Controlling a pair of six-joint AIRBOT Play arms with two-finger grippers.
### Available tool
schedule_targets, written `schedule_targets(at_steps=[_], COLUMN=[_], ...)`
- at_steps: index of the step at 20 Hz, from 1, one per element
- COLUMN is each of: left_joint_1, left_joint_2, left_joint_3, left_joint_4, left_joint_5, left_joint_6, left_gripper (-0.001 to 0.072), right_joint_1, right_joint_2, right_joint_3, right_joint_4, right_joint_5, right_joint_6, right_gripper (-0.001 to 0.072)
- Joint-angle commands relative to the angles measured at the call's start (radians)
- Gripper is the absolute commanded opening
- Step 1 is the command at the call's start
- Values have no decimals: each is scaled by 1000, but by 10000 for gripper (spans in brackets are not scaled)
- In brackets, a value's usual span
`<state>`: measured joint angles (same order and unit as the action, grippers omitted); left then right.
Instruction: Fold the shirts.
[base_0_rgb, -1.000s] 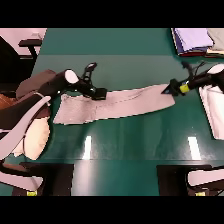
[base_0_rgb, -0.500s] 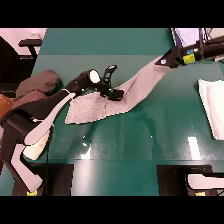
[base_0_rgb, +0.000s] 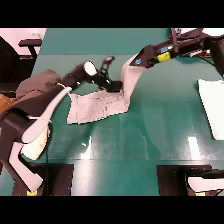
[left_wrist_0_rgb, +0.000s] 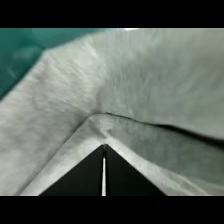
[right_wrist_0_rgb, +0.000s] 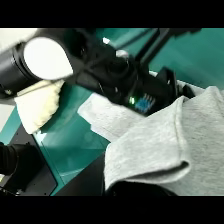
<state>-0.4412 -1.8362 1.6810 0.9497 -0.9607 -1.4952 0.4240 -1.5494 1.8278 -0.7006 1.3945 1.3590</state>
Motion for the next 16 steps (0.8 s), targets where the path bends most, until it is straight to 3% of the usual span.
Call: schedule_targets(at_steps=[1,5,6,8,9,12,16], left_joint_1=[139,346,389,463,490,517,513], left_joint_2=[129,343,384,450,475,506,508], left_joint_3=[10,10,10,10,10,10,9], left_joint_4=[91,248,265,271,271,279,273], left_joint_5=[-56,-98,-97,-105,-114,-157,-201], left_joint_6=[3,3,3,2,3,4,11], left_gripper=[24,24,25,25,25,25,25], right_joint_1=[117,308,352,412,422,380,215], right_joint_2=[-27,-149,-200,-286,-318,-334,-227], right_joint_3=[4,31,71,154,192,204,-25], right_joint_4=[3,3,2,0,-5,-43,-115], right_joint_5=[-95,-225,-232,-215,-182,-69,-24], right_joint_6=[-25,-69,-93,-97,-97,-95,-49], right_gripper=[8,21,130,526,620,614,613])
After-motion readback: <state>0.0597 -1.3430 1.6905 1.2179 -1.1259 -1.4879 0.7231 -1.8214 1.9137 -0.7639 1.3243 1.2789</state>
